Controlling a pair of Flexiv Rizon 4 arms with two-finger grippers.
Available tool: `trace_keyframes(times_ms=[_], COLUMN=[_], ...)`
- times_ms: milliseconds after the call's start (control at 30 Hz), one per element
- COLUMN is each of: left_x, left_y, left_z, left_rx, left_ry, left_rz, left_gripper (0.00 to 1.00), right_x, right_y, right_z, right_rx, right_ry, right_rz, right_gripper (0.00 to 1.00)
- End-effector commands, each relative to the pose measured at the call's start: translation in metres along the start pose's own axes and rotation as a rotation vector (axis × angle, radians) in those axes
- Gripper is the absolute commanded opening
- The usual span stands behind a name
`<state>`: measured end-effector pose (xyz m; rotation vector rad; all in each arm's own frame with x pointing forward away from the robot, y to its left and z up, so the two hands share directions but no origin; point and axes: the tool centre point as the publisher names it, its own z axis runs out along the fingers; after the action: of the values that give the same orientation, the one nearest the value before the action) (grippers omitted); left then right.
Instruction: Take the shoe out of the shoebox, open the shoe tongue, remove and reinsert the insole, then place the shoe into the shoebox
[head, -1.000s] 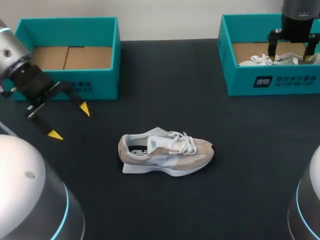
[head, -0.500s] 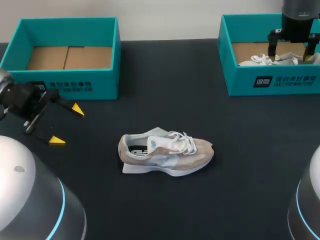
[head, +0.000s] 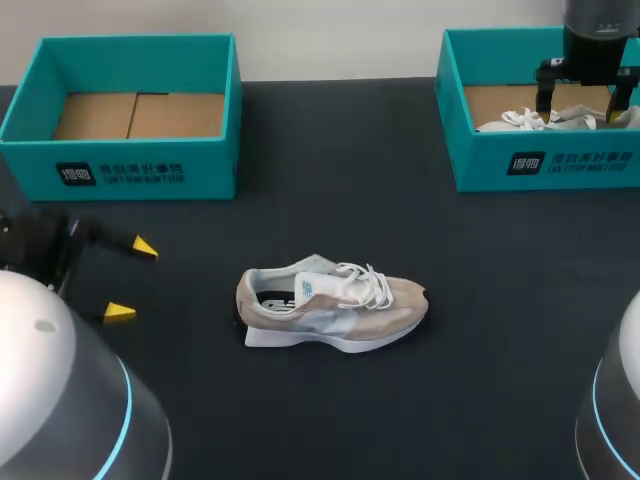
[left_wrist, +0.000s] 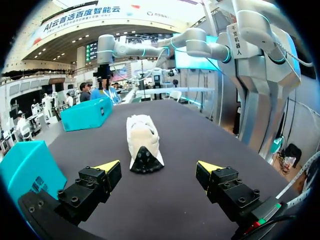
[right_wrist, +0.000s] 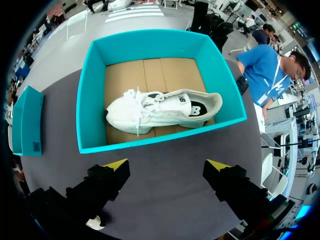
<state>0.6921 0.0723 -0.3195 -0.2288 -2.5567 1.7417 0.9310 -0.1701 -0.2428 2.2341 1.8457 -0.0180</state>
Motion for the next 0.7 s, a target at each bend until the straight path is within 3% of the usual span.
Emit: trace_keyframes(times_ms=[33,400,700], left_x=[0.002,-0.001,0.0], left_y=[0.02,0.055,0.066], left_z=[0.008,0.019,0.023], left_rx=[0.019,-0.022,-0.018], left_ry=[-0.211,-0.196,-0.192], left_rz=[-0.021,-0.088,-0.094], left_gripper=[1.0,1.0,1.0], right_x=[-0.001,-0.001,-0.001], right_y=[-0.001,-0.001,-0.001], right_z=[0.0,0.0,0.0], right_rx=[-0.003,-0.003,-0.003], right_ry=[0.002,0.002,0.002], right_rz=[0.0,0.0,0.0], right_gripper=[1.0,1.0,1.0])
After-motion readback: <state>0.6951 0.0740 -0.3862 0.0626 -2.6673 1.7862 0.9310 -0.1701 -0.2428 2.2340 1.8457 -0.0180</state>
